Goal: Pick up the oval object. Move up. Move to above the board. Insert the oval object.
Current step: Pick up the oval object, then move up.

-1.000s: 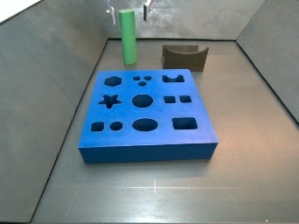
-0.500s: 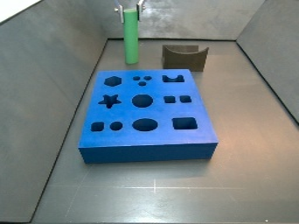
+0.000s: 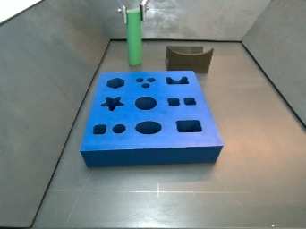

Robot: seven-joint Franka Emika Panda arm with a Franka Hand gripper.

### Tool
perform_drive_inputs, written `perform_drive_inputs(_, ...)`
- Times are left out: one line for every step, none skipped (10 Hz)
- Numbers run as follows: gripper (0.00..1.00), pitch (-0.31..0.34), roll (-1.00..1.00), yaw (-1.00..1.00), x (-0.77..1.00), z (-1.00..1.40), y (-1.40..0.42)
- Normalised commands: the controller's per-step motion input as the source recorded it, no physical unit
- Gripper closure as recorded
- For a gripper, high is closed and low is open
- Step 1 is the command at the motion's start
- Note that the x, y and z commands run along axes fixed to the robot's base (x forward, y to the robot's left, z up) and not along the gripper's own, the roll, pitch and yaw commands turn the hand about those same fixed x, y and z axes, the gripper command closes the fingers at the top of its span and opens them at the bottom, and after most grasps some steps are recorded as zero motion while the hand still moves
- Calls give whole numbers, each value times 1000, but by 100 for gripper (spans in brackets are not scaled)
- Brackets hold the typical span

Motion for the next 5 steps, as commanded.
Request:
perform_drive_inputs(100,0,0,0,0,0,0)
perform_drive_inputs(100,0,0,0,0,0,0)
perform_drive_inputs(100,0,0,0,0,0,0)
perform_drive_inputs(100,0,0,0,0,0,0)
perform_drive_inputs(100,0,0,0,0,833,0)
